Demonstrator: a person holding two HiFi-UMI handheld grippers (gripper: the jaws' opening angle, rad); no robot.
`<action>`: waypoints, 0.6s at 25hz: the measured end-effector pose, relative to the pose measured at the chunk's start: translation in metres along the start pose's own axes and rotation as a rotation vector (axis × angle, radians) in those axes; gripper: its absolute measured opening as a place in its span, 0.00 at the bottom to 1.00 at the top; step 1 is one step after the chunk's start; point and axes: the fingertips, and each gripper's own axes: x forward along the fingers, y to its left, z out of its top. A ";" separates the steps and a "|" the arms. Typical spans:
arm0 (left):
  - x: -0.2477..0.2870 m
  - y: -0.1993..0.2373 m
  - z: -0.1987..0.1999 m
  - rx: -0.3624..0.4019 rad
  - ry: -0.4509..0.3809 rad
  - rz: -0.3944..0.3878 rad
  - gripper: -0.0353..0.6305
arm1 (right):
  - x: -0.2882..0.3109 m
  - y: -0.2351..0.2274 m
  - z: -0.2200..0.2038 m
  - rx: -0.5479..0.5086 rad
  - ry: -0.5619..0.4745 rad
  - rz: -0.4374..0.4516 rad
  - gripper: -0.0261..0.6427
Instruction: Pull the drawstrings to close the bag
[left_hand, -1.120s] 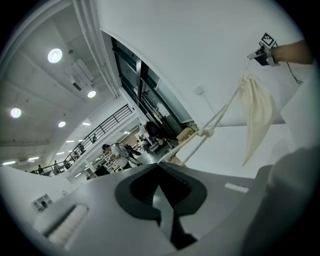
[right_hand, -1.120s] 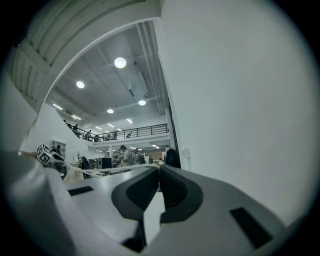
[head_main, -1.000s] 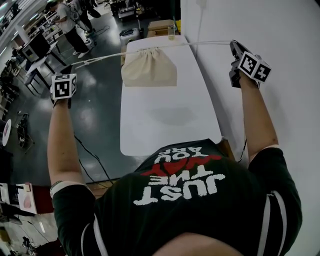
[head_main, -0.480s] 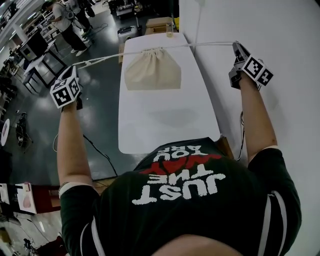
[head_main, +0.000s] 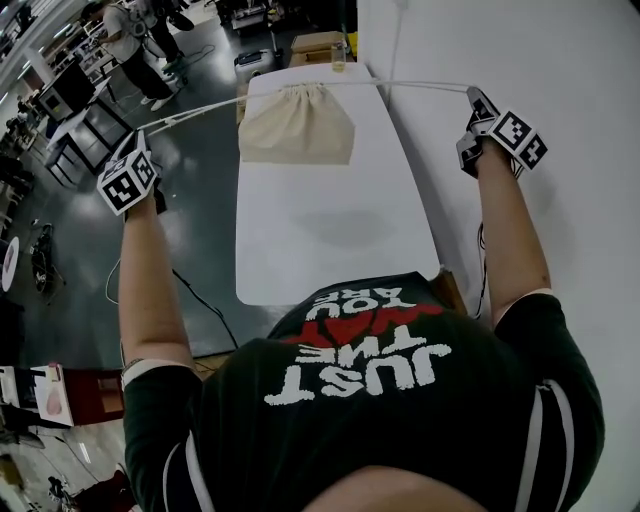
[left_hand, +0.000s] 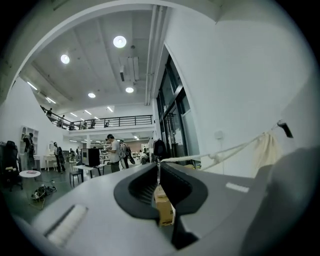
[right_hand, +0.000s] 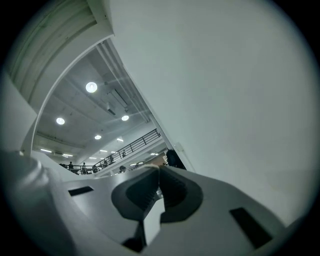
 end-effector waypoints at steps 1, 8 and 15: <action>0.001 0.002 0.000 0.004 0.001 -0.009 0.09 | 0.001 0.000 0.000 0.002 0.007 0.008 0.06; 0.003 0.005 -0.010 -0.038 0.015 -0.047 0.10 | 0.006 -0.005 -0.009 0.009 0.049 0.031 0.06; 0.000 0.013 -0.009 -0.025 0.018 -0.050 0.09 | 0.009 0.006 -0.007 -0.027 0.065 0.059 0.06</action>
